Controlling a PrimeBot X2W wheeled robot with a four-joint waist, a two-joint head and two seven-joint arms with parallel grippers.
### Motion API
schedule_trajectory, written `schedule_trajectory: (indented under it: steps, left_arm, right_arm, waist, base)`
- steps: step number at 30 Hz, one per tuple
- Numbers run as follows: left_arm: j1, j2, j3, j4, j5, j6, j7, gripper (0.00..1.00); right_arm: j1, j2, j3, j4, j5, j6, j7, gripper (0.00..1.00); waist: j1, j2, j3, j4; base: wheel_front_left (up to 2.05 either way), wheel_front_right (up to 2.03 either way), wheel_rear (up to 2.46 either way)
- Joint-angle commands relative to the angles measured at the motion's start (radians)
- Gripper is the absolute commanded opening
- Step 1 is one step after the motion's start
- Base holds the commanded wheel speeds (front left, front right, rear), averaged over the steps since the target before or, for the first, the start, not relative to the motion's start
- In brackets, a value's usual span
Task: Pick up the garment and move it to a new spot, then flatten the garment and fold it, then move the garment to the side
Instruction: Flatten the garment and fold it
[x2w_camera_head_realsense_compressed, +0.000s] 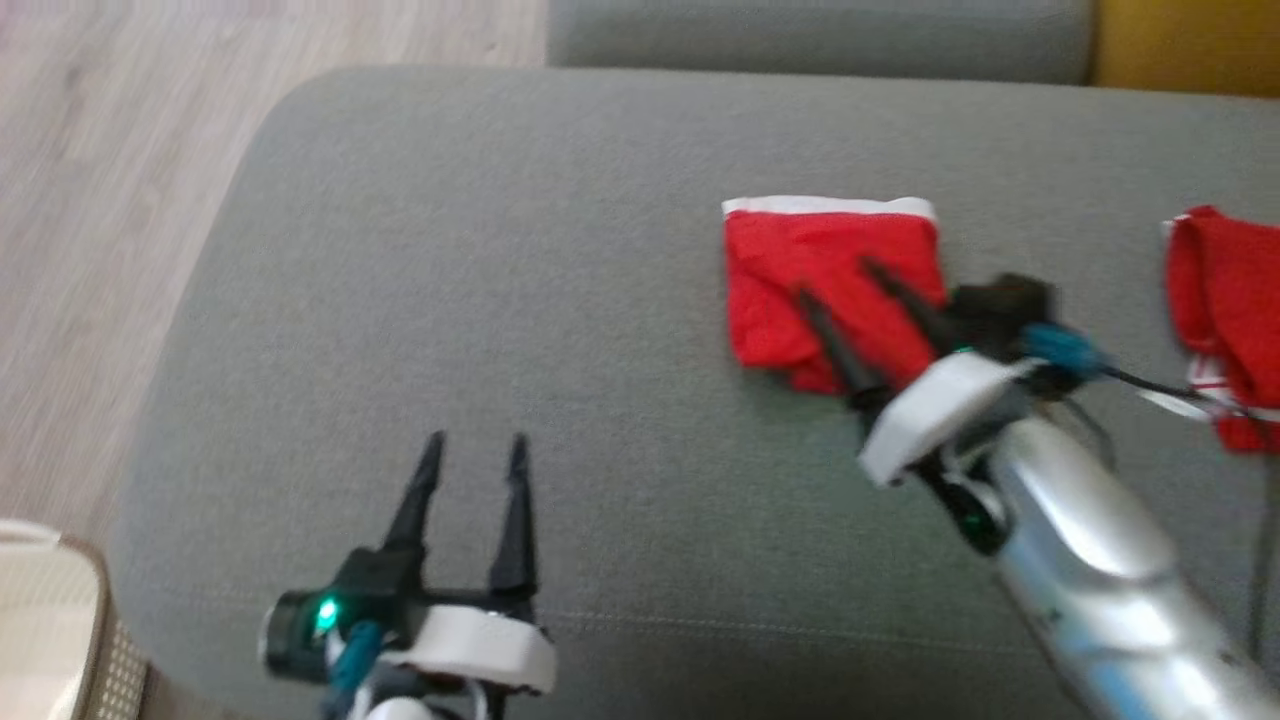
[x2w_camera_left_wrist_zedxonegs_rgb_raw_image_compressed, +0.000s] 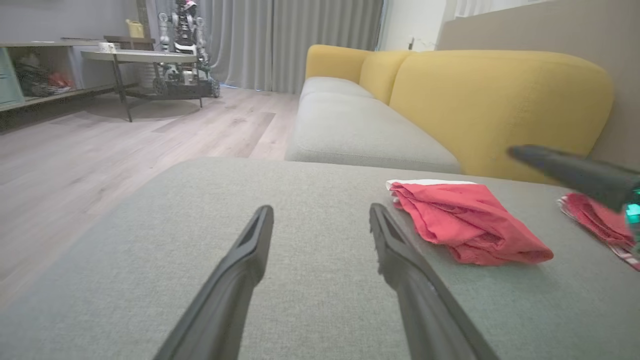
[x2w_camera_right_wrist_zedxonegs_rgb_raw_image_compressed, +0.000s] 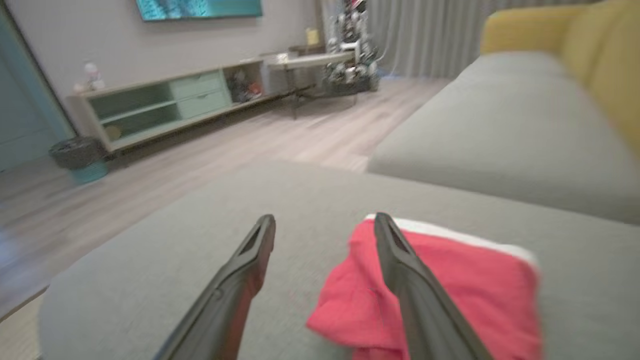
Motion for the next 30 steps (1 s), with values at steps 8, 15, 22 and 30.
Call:
schedule_trajectory:
  steps: [8, 15, 22, 30]
  left_arm:
    - [0.087, -0.001, 0.176, -0.142, 0.028, 0.027, -0.005, 1.0]
    - [0.152, 0.001, 0.23, -0.209, 0.132, 0.022, -0.005, 1.0]
    - [0.202, 0.0, 0.232, -0.186, 0.155, 0.007, -0.005, 1.0]
    - [0.203, -0.001, 0.232, -0.155, 0.166, -0.016, -0.005, 1.0]
  right_arm:
    - [0.385, 0.058, -0.403, -0.434, -0.264, 0.0, -0.013, 1.0]
    - [0.545, 0.089, -0.472, -0.537, -0.327, 0.0, -0.013, 1.0]
    - [0.585, 0.099, -0.45, -0.544, -0.333, 0.0, -0.013, 1.0]
    - [0.586, 0.109, -0.448, -0.541, -0.329, 0.0, -0.013, 1.0]
  waist:
    - [0.0, 0.0, -0.073, -0.092]
    - [0.0, 0.0, -0.074, -0.135]
    - [0.0, 0.0, -0.084, -0.152]
    - [0.0, 0.0, -0.097, -0.141]
  base:
    - [0.0, 0.0, 0.0]
    - [0.0, 0.0, 0.0]
    - [0.0, 0.0, 0.0]
    - [0.0, 0.0, 0.0]
